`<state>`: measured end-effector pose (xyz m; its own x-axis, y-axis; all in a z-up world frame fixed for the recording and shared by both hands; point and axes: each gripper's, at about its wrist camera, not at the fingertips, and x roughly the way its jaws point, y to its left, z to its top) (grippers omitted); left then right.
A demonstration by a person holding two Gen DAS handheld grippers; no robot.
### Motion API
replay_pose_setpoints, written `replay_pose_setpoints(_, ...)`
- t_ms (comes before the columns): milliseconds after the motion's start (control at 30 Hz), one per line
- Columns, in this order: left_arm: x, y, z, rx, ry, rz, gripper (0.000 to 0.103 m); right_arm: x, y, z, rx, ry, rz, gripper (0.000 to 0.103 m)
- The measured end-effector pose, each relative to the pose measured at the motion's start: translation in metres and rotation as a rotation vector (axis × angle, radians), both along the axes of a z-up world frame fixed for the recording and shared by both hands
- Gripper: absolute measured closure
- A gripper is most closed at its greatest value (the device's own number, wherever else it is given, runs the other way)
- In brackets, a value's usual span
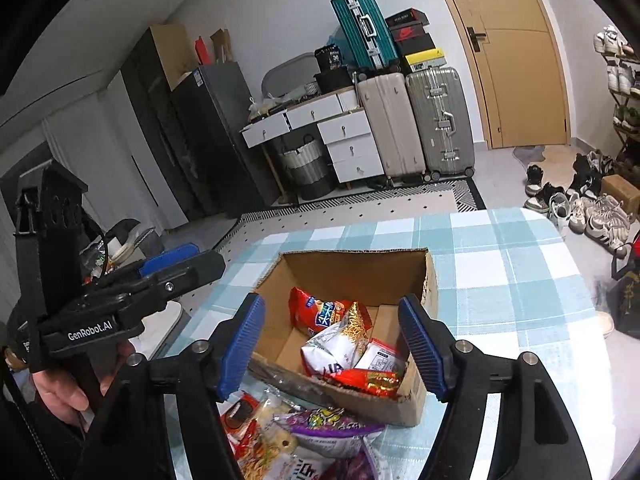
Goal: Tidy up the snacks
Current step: 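Open both grippers to drop the bags into the box, then withdraw both tools from the box back toward the snack pile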
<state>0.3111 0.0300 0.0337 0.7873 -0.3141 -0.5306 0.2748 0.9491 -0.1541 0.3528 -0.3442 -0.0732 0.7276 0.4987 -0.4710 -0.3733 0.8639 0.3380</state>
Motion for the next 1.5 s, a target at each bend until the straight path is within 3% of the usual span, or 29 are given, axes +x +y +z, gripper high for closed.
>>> replay_pose_setpoints(133, -0.019, 0.002, 0.005, 0.009, -0.006, 0.023, 0.02, -0.02, -0.003, 0.009, -0.001, -0.022, -0.011, 0.023)
replay_pose_setpoints(367, -0.056, 0.007, 0.011, 0.02, 0.009, 0.076, 0.019, -0.058, -0.005, 0.022, -0.007, -0.052, -0.008, 0.02)
replay_pose_setpoints(533, -0.081, 0.013, 0.014, 0.023, -0.005, 0.115, 0.005, -0.085, -0.005, 0.028, -0.019, -0.078, 0.004, 0.017)
replay_pose_setpoints(700, -0.108, 0.017, 0.013, 0.018, -0.003, 0.133, 0.001, -0.108, -0.002, 0.029, -0.025, -0.086, 0.01, 0.016)
replay_pose_setpoints(967, -0.141, 0.021, 0.006, 0.023, 0.007, 0.182, 0.001, -0.143, -0.003, 0.025, -0.037, -0.108, 0.009, 0.012)
replay_pose_setpoints(1200, -0.165, 0.022, -0.007, 0.073, 0.024, 0.277, 0.001, -0.171, -0.01, 0.013, -0.05, -0.106, 0.006, 0.007)
replay_pose_setpoints(1500, -0.188, 0.022, -0.034, 0.066, 0.056, 0.291, 0.001, -0.2, -0.015, -0.006, -0.065, -0.09, -0.013, 0.004)
